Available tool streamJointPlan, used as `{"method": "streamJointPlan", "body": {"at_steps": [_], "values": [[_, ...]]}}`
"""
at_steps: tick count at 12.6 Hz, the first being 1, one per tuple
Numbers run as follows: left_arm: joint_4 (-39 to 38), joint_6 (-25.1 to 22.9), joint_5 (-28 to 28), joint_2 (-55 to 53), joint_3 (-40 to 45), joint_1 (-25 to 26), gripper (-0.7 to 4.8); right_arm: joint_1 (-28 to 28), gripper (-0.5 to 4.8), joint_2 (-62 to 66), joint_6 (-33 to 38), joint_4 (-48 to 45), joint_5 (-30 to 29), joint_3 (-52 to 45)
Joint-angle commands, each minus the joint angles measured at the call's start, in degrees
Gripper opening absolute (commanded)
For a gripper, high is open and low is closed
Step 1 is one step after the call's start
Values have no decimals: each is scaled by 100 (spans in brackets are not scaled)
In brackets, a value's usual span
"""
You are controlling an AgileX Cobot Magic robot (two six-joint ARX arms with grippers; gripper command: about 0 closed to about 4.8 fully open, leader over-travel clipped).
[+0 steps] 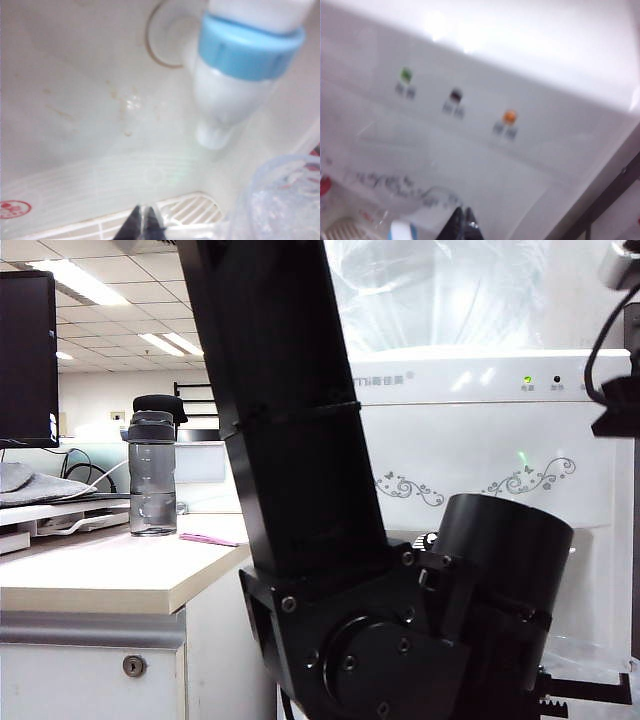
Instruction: Pick up the plastic mug from the left desk, go to the cold water outlet of the water dispenser, press the vertical switch to get some water, then put the mug back on the desk.
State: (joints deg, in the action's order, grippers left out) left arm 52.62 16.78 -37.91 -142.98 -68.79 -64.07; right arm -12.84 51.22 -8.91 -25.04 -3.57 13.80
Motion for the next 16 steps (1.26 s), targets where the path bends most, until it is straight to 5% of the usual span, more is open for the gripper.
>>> {"method": "streamJointPlan", "body": {"at_steps": [1,16], "values": [[389,59,-70,90,-37,-24,-5,2,-1,-17,-17,-129,153,109],[376,-33,-192,509,48,-50,-5,245,-1,-577,-52,17,529,299]]}}
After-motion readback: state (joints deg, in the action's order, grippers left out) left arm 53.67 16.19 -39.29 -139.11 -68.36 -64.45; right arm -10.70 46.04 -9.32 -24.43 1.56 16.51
